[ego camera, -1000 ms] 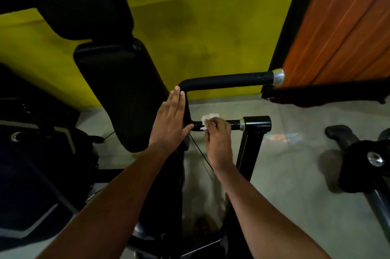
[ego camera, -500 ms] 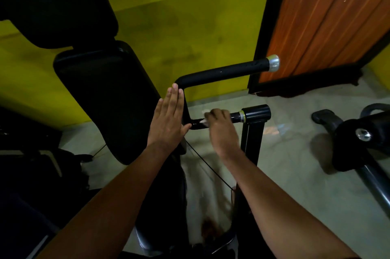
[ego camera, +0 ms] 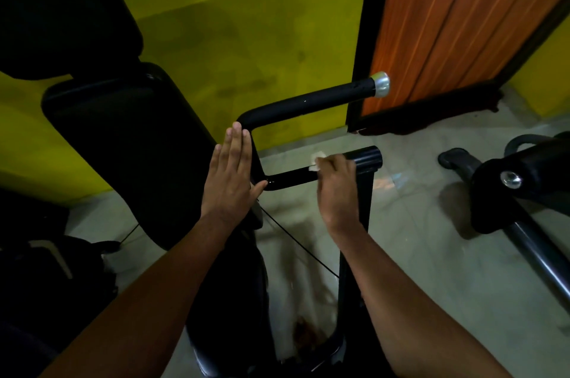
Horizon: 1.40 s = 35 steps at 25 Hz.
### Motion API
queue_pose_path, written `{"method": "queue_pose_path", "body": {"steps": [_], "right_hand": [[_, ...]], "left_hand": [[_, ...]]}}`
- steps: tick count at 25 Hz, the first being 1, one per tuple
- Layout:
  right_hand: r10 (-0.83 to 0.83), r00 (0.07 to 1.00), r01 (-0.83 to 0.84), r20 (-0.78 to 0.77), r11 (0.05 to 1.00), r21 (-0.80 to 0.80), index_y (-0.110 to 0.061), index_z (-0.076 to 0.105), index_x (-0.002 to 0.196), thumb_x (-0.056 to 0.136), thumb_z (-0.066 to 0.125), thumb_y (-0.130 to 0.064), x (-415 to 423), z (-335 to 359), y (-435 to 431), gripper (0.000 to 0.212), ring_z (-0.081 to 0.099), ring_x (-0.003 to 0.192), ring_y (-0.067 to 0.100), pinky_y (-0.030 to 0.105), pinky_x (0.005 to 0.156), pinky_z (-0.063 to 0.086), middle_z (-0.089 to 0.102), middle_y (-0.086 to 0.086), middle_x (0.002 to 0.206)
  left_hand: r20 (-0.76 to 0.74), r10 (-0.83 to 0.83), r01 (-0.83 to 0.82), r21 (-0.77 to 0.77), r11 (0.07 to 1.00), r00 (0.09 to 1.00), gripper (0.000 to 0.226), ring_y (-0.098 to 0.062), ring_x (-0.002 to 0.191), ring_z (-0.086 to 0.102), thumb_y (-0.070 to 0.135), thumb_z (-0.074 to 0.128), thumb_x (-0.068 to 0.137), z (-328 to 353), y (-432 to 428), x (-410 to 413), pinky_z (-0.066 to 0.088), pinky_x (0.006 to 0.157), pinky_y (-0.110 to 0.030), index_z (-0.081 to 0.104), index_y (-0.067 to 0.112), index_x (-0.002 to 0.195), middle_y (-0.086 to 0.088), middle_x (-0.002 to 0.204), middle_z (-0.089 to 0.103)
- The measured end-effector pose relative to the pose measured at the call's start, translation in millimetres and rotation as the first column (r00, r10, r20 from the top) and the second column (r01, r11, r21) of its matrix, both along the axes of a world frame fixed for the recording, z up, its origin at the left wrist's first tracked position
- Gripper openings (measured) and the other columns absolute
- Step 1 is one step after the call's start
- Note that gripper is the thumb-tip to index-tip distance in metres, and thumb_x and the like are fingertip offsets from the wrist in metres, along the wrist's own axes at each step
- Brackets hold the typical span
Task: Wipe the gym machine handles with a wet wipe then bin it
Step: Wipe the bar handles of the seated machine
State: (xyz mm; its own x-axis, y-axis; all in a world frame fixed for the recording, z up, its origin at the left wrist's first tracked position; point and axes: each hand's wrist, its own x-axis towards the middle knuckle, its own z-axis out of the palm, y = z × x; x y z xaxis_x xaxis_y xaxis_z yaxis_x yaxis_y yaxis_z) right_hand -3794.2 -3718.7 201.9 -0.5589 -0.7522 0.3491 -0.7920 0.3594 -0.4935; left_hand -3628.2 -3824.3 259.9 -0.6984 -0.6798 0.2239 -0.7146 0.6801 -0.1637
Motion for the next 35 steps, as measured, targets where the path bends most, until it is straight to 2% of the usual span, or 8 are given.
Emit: {"method": "queue_pose_path", "body": {"steps": [3, 6, 9, 12, 18, 28, 32, 35], "right_hand": [[-0.264, 0.878, 0.378, 0.399, 0.893, -0.243, -0.003, 0.067, 0.111, 0.087, 0.066, 0.000, 10.0, -7.5, 2.2, 0.024, 0.054, 0.100, 0.020, 0.014, 0.088, 0.044, 0.057, 0.012, 0.110], [-0.216, 0.321, 0.814, 0.922, 0.561, -0.152, -0.012, 0.065, 0.106, 0.088, 0.064, 0.001, 42.6, -6.1, -17.6, 0.022, 0.063, 0.098, 0.018, 0.024, 0.090, 0.052, 0.063, 0.005, 0.107], [0.093, -0.148, 0.895, 0.985, 0.436, 0.093, -0.017, 0.059, 0.101, 0.093, 0.053, 0.007, 36.8, -5.4, -32.0, 0.026, 0.064, 0.088, 0.016, 0.026, 0.083, 0.053, 0.064, 0.002, 0.095], [0.285, -0.267, 0.888, 0.921, 0.443, 0.120, -0.013, 0.054, 0.095, 0.095, 0.042, 0.012, 31.8, -3.2, -33.9, 0.028, 0.054, 0.071, 0.010, 0.017, 0.063, 0.048, 0.056, 0.002, 0.082], [-0.120, 0.157, 0.780, 0.980, 0.624, -0.049, -0.026, 0.052, 0.087, 0.092, 0.064, -0.014, 60.4, -13.6, -34.0, 0.018, 0.066, 0.087, 0.017, 0.027, 0.076, 0.053, 0.066, 0.004, 0.095], [-0.061, 0.844, 0.286, 0.533, 0.892, -0.351, -0.007, 0.064, 0.095, 0.087, 0.067, -0.004, 90.5, -16.2, -25.9, 0.009, 0.051, 0.092, 0.019, 0.035, 0.079, 0.048, 0.058, 0.005, 0.099], [0.104, 0.984, -0.083, 0.142, 0.986, -0.146, -0.011, 0.069, 0.104, 0.084, 0.070, -0.012, 60.5, 0.9, -26.6, 0.020, 0.052, 0.099, 0.022, 0.029, 0.078, 0.045, 0.066, 0.006, 0.102], [0.421, 0.888, -0.458, 0.185, 0.849, 0.265, -0.013, 0.071, 0.085, 0.080, 0.069, -0.009, 31.3, 38.1, -54.7, 0.007, 0.062, 0.088, 0.027, 0.027, 0.067, 0.040, 0.068, 0.008, 0.090]], "left_hand": [[-0.023, -0.024, 0.024, -0.003, 1.000, 0.999, 0.116, -0.029, 0.151, -0.004, 0.054, 0.066, 0.083, -2.9, -1.0, 1.2, 0.015, 0.122, -0.045, -0.013, 0.005, 0.153, -0.017, 0.163, -0.007], [-0.026, -0.038, 0.037, -0.009, 0.999, 0.999, 0.117, -0.029, 0.151, -0.002, 0.054, 0.067, 0.082, -3.5, -2.5, 3.5, 0.016, 0.121, -0.045, -0.012, 0.005, 0.153, -0.017, 0.163, -0.004], [-0.018, -0.050, 0.050, -0.011, 0.999, 0.999, 0.116, -0.029, 0.151, -0.002, 0.054, 0.067, 0.083, -2.4, -3.0, 4.0, 0.017, 0.121, -0.045, -0.011, 0.004, 0.153, -0.016, 0.163, -0.006], [-0.013, -0.057, 0.056, -0.022, 0.998, 0.998, 0.116, -0.029, 0.151, -0.002, 0.054, 0.067, 0.083, -3.6, -3.1, 5.9, 0.017, 0.121, -0.045, -0.011, 0.004, 0.153, -0.015, 0.163, -0.007], [-0.010, -0.066, 0.066, -0.016, 0.998, 0.998, 0.117, -0.028, 0.151, -0.003, 0.054, 0.066, 0.083, -4.0, -5.1, 6.1, 0.017, 0.121, -0.044, -0.014, 0.004, 0.152, -0.014, 0.162, -0.009], [-0.006, -0.079, 0.079, -0.015, 0.997, 0.997, 0.111, -0.028, 0.151, 0.000, 0.056, 0.063, 0.084, -3.7, -7.4, 8.2, 0.018, 0.121, -0.044, -0.006, 0.003, 0.153, -0.014, 0.162, -0.007], [0.000, -0.079, 0.079, 0.008, 0.997, 0.997, 0.112, -0.027, 0.151, -0.006, 0.055, 0.061, 0.085, -5.1, -9.1, 8.9, 0.011, 0.122, -0.042, -0.012, 0.004, 0.153, -0.013, 0.162, -0.012], [0.006, -0.069, 0.069, 0.014, 0.998, 0.998, 0.112, -0.026, 0.150, -0.012, 0.056, 0.059, 0.086, -5.8, -9.0, 8.2, 0.006, 0.123, -0.041, -0.016, 0.004, 0.152, -0.012, 0.161, -0.022]]}}
